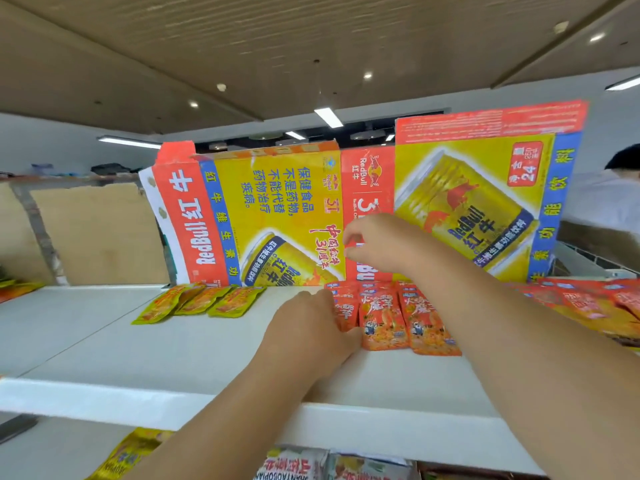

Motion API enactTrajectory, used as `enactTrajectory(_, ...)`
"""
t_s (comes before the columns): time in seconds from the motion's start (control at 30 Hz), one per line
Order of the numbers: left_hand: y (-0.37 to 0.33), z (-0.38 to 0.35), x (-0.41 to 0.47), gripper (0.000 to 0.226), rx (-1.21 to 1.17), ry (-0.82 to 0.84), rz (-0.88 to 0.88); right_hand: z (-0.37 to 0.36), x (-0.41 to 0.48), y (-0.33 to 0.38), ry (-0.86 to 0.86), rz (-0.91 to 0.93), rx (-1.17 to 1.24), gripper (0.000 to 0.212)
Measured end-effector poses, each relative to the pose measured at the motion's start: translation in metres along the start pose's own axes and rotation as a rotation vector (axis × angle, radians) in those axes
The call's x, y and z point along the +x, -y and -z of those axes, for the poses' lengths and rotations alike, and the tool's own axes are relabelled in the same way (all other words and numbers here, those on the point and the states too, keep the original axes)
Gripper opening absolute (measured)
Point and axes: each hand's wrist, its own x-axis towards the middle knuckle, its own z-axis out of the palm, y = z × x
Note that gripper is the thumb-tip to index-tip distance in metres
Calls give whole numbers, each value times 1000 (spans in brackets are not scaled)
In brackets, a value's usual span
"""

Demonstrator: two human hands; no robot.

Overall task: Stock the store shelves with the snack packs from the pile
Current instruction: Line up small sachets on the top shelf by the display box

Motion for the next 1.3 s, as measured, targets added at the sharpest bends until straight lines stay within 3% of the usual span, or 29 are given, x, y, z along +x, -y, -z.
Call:
enactTrajectory(0.47,3,-2,2,47,-35,-23,28,-18,-14,6,62,33,187,27)
enactTrajectory(1.3,9,-5,3,36,-97,-5,-33,-16,-19,9,73,20,142,27)
